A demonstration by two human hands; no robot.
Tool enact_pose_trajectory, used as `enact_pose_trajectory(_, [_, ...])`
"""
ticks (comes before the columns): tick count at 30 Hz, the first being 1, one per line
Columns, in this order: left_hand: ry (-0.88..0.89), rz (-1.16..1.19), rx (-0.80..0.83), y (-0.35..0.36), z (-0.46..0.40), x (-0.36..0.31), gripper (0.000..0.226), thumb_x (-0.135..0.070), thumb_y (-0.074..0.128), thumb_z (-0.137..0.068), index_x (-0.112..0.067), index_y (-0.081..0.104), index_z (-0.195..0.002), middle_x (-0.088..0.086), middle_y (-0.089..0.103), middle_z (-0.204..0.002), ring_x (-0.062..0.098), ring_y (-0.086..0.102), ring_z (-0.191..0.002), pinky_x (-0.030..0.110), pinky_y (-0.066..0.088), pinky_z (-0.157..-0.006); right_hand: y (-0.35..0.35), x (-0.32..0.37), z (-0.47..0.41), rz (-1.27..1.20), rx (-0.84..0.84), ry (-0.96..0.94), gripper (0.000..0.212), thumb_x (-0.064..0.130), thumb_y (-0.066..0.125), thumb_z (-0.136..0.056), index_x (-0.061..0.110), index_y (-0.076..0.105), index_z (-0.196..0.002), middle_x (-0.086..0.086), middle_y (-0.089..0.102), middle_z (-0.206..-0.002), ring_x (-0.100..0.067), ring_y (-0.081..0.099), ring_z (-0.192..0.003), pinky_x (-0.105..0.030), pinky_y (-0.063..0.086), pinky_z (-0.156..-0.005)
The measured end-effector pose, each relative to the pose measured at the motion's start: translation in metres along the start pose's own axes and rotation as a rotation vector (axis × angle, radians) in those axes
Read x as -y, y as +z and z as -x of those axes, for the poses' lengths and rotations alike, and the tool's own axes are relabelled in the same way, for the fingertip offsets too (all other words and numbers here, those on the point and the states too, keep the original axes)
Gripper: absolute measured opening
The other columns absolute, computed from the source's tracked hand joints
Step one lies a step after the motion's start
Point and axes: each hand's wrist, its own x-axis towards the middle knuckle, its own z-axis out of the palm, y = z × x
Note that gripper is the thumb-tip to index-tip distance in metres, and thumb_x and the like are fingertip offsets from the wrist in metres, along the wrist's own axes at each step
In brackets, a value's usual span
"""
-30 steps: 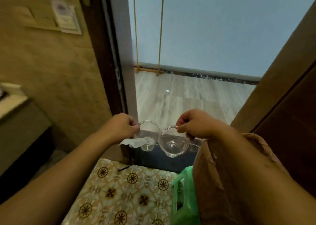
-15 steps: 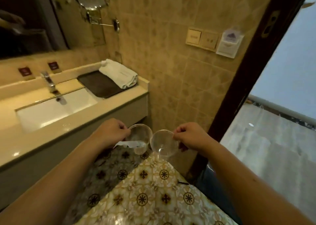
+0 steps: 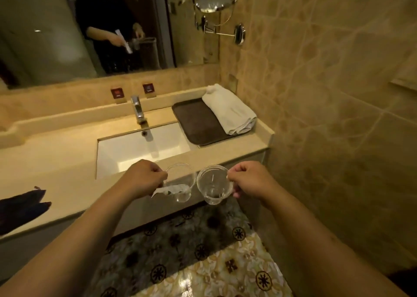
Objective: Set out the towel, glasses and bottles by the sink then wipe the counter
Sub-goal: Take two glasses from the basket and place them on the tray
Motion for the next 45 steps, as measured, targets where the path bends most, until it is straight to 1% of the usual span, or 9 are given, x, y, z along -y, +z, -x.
enact_pose_trajectory(4, [-0.110, 0.088, -0.067, -0.004, -0.063, -0.025, 0.018, -0.024, 0.068, -0.085, -0.014, 0.077, -0.073, 0.001, 0.074, -0.066, 0.025, 0.072, -0.063, 0.039, 0.063, -0.063, -0.021, 0.028, -0.080, -0.043, 0.027, 0.039, 0.004, 0.002, 0.067, -0.087, 0.002, 0.069, -0.084, -0.014, 0.067, -0.062, -0.020, 0.064, -0.049, -0.033, 0.060, -0.053])
enact_pose_trajectory(8, [-0.193, 0.211, -0.143, -0.009, -0.117, -0.038, 0.014, -0.020, 0.068, -0.088, -0.010, 0.077, -0.084, 0.000, 0.074, -0.070, 0.014, 0.071, -0.056, 0.019, 0.052, -0.046, -0.034, 0.048, -0.149, -0.099, 0.054, 0.051, 0.002, 0.003, 0.070, -0.086, 0.002, 0.071, -0.087, -0.019, 0.070, -0.078, -0.021, 0.069, -0.053, -0.032, 0.060, -0.052])
enact_pose_trajectory(13, [-0.261, 0.361, -0.210, -0.019, -0.180, -0.052, 0.014, -0.016, 0.068, -0.090, -0.004, 0.074, -0.085, 0.005, 0.074, -0.073, 0.016, 0.071, -0.058, 0.020, 0.053, -0.049, -0.032, 0.059, -0.216, -0.213, 0.069, 0.096, 0.004, 0.007, 0.070, -0.087, 0.005, 0.070, -0.091, -0.020, 0.071, -0.083, -0.023, 0.072, -0.059, -0.033, 0.060, -0.057])
enact_pose_trajectory(20, [-0.221, 0.476, -0.168, -0.025, -0.287, -0.060, 0.011, -0.012, 0.065, -0.092, -0.003, 0.069, -0.089, 0.011, 0.072, -0.082, 0.023, 0.071, -0.074, 0.028, 0.058, -0.062, -0.020, 0.073, -0.295, -0.321, 0.019, 0.174, 0.011, 0.001, 0.064, -0.085, -0.002, 0.070, -0.094, -0.015, 0.072, -0.065, -0.022, 0.071, -0.056, -0.030, 0.059, -0.056])
enact_pose_trajectory(26, [-0.210, 0.516, -0.124, -0.025, -0.397, -0.060, 0.016, -0.013, 0.067, -0.092, -0.005, 0.068, -0.078, 0.012, 0.072, -0.080, 0.023, 0.071, -0.073, 0.026, 0.056, -0.057, -0.007, 0.100, -0.363, -0.359, -0.072, 0.229, 0.010, -0.002, 0.066, -0.083, -0.001, 0.069, -0.092, -0.018, 0.074, -0.071, -0.024, 0.073, -0.061, -0.028, 0.059, -0.055])
enact_pose_trajectory(29, [-0.233, 0.526, -0.091, -0.021, -0.453, -0.057, 0.017, -0.017, 0.069, -0.090, -0.003, 0.070, -0.079, 0.013, 0.072, -0.080, 0.024, 0.072, -0.072, 0.029, 0.058, -0.060, 0.004, 0.109, -0.397, -0.303, -0.106, 0.271, 0.005, 0.006, 0.066, -0.088, 0.005, 0.070, -0.091, -0.017, 0.077, -0.076, -0.021, 0.075, -0.061, -0.023, 0.054, -0.046])
enact_pose_trajectory(33, [-0.307, 0.557, -0.079, -0.015, -0.520, -0.052, 0.015, -0.014, 0.069, -0.088, 0.000, 0.071, -0.084, 0.015, 0.073, -0.080, 0.023, 0.073, -0.071, 0.037, 0.064, -0.072, 0.023, 0.109, -0.448, -0.304, -0.142, 0.321, 0.003, 0.010, 0.067, -0.092, 0.008, 0.069, -0.093, -0.014, 0.077, -0.072, -0.021, 0.077, -0.068, -0.026, 0.059, -0.057])
enact_pose_trajectory(40, [-0.442, 0.634, -0.073, 0.003, -0.599, -0.052, 0.006, -0.008, 0.067, -0.089, -0.003, 0.070, -0.087, 0.014, 0.071, -0.081, 0.017, 0.071, -0.061, 0.020, 0.048, -0.037, 0.047, 0.089, -0.524, -0.339, -0.083, 0.403, 0.008, 0.011, 0.067, -0.093, 0.012, 0.067, -0.101, -0.008, 0.077, -0.070, -0.021, 0.078, -0.072, -0.030, 0.062, -0.059])
enact_pose_trajectory(45, [-0.502, 0.661, -0.078, 0.024, -0.637, -0.055, 0.009, -0.008, 0.067, -0.086, -0.001, 0.072, -0.084, 0.014, 0.074, -0.078, 0.021, 0.074, -0.067, 0.029, 0.062, -0.055, 0.057, 0.081, -0.573, -0.357, -0.016, 0.425, 0.005, 0.008, 0.067, -0.093, 0.011, 0.066, -0.096, -0.016, 0.077, -0.085, -0.023, 0.078, -0.073, -0.030, 0.062, -0.059])
